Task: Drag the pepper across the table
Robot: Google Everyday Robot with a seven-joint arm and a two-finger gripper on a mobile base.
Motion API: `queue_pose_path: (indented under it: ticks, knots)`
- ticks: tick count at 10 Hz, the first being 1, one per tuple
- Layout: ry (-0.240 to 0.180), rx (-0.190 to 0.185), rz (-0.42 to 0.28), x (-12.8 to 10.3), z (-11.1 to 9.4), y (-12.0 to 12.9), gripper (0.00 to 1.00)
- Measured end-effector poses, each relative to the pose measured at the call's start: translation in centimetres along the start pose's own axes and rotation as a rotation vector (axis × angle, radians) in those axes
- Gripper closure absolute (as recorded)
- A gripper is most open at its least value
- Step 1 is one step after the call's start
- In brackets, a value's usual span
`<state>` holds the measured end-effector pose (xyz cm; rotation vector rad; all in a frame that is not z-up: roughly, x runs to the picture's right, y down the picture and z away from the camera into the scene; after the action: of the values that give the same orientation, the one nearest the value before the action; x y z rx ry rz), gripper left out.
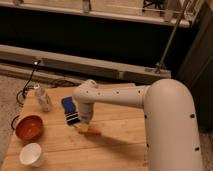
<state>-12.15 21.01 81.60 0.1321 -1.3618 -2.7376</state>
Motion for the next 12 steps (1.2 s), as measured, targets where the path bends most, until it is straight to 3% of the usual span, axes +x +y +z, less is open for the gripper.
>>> queue_pose_path:
  ticks: [4,6,12]
  knots:
    - [-0.014,0.012,-0.023,0.4,0.1,-0.1,0.90]
    - [-0.030,0.021,-0.067,1.4,0.4,-0.4,0.90]
    - [-0.081,0.024,-0.288,8.3,0.8,-1.9,0.90]
